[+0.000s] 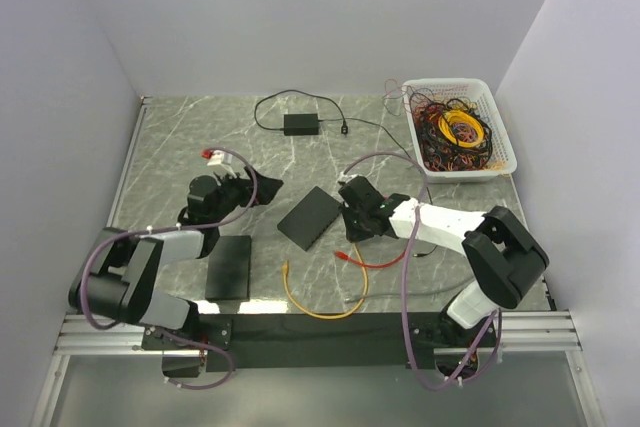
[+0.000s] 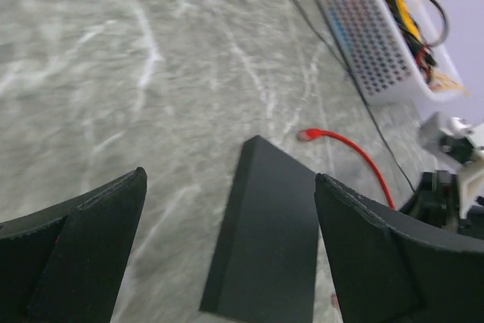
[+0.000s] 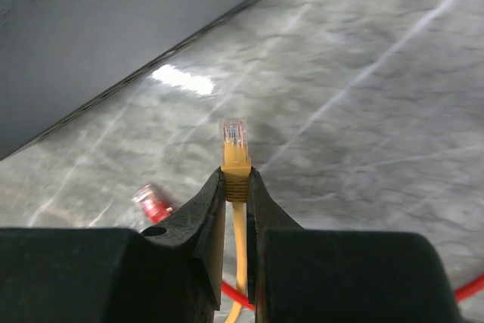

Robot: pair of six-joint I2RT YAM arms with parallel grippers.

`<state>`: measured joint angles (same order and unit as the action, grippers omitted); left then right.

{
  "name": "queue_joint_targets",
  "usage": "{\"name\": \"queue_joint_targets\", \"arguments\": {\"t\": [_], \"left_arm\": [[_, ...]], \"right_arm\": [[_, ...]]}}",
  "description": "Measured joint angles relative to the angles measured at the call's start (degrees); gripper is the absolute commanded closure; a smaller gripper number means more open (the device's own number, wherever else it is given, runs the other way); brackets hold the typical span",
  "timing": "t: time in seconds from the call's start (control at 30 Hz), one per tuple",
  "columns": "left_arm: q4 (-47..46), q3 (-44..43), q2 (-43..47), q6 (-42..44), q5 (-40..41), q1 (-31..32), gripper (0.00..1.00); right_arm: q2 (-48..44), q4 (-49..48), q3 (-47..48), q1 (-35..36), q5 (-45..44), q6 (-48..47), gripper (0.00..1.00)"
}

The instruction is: Insert the plug into the switch port

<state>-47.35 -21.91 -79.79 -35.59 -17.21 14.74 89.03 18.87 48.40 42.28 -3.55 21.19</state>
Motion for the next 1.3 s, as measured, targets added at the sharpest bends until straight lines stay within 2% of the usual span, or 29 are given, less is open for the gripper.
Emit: {"name": "queue_joint_targets", "arguments": {"t": [0.27, 0.53, 0.63, 0.77, 0.93, 1.13, 1.3], "left_arm": [[-5.0, -5.4, -7.4, 1.6, -5.3, 3.7, 0.02], [-5.7, -8.0, -12.8, 1.9, -5.4, 4.9, 0.01], [-4.9, -9.4, -14.0, 2.5, -4.8, 6.0, 0.05], [-3.8, -11.8, -15.8, 3.7, -3.7, 8.0, 0.18], [0.9, -15.5, -18.1, 5.7, 0.8, 10.7, 0.29], [8.7, -19.5, -19.8, 8.2, 8.0, 14.0, 0.33], [11.3, -20.2, -20.5, 9.0, 10.8, 15.3, 0.34]], "right_arm": [[3.5, 0.4, 1.5, 2.0, 1.5, -0.6, 1.00], [7.5, 1.5, 5.9, 2.0, 0.7, -1.6, 1.00], [8.0, 1.9, 6.7, 2.0, 0.0, -2.0, 1.00], [8.8, 2.6, 7.8, 2.0, -0.7, -2.6, 1.00], [10.3, 3.8, 9.6, 2.0, -1.5, -3.2, 1.00], [11.5, 5.1, 11.4, 2.0, -1.8, -4.0, 1.00], [11.7, 5.4, 11.7, 2.0, -1.8, -4.3, 1.00]]}}
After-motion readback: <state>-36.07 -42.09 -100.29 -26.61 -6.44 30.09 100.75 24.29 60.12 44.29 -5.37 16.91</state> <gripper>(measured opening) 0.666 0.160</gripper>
